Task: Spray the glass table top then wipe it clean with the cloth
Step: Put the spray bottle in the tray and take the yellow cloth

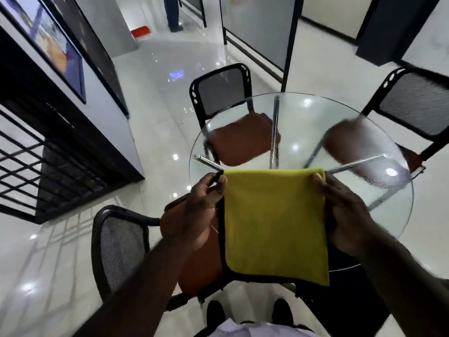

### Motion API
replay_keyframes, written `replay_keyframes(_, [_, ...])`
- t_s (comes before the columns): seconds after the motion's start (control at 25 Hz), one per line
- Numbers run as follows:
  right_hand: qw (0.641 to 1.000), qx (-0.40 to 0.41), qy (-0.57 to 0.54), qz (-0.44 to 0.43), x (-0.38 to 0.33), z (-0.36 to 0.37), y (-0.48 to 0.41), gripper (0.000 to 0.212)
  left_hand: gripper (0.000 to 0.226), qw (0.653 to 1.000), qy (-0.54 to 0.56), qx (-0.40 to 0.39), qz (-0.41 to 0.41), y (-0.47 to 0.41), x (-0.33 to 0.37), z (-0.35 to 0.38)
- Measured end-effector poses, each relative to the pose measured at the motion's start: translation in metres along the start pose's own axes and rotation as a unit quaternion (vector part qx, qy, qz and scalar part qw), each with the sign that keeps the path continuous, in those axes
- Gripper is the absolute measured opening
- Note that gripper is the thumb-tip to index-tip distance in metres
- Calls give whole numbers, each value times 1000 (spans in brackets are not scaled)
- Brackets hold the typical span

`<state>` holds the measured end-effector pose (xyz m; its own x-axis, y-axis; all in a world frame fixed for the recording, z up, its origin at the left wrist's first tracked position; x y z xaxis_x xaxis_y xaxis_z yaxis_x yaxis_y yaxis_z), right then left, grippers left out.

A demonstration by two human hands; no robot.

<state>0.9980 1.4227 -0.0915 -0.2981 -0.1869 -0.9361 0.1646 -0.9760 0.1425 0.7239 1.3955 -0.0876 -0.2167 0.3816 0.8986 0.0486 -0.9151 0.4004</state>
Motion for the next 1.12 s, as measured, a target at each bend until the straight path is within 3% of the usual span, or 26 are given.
replay_keyframes(0.12, [994, 105, 18, -4, 7, 36, -12, 26, 24, 999, 7, 51, -8, -20, 7, -10])
replay_keyframes(0.24, [963, 177, 82, -184, -5, 80, -11, 22, 23, 973, -121, 117, 161, -18, 35, -14])
replay_keyframes(0.32, [907, 171, 227, -310, -9, 129, 3, 27, 11, 945, -157, 99, 271, 4, 54, -2])
replay_keyframes(0.4, [867, 143, 287, -381, -2, 176, 15, 26, 15, 930, -172, 49, 321, 22, 60, 6])
replay_keyframes(0.44, [877, 123, 252, -390, 2, 194, 17, 23, 13, 927, -162, 41, 335, 25, 60, 3])
replay_keyframes(0.48, [901, 103, 198, -372, 5, 203, 17, 34, 9, 930, -141, 34, 337, 25, 60, -5])
replay_keyframes(0.56, [929, 39, 155, -335, 13, 205, 16, 59, 33, 943, -103, 21, 317, 20, 61, -24])
replay_keyframes(0.64, [929, -2, 182, -321, 26, 204, 20, 53, 46, 947, -96, 25, 305, 13, 61, -40])
replay_keyframes(0.72, [919, 45, 228, -317, 34, 194, 24, 43, 29, 958, -72, 21, 277, 5, 54, -53])
replay_keyframes(0.76, [908, 96, 264, -310, 37, 184, 25, 52, 20, 967, -47, 16, 250, 4, 55, -57])
replay_keyframes(0.84, [921, 114, 296, -225, 47, 164, 29, 80, 15, 988, 70, -48, 130, 3, 49, -58])
replay_keyframes(0.92, [969, 11, 223, -108, 66, 153, 32, 74, 37, 978, 183, -103, -16, -2, 37, -58])
replay_keyframes(1.0, [984, -22, 169, -52, 92, 144, 33, 50, 54, 972, 197, -87, -94, -17, 16, -62])
replay_keyframes(1.08, [978, 22, 208, -16, 116, 128, 30, 60, 59, 975, 156, -55, -152, -36, -21, -70])
replay_keyframes(1.12, [960, 28, 280, 6, 128, 116, 28, 61, 53, 975, 129, -30, -178, -42, -42, -75])
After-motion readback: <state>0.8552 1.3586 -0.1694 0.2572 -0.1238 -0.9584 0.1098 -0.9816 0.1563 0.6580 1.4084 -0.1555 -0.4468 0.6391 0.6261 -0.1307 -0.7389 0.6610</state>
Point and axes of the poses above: each hand's wrist, its own y-axis away from the middle knuckle, its own z-axis out of the palm, x = y × z, the point moved 2 cm from there along -y, towards the middle knuckle, and after that the axes turned 11 degrees about -z, right-handed, at the moved point
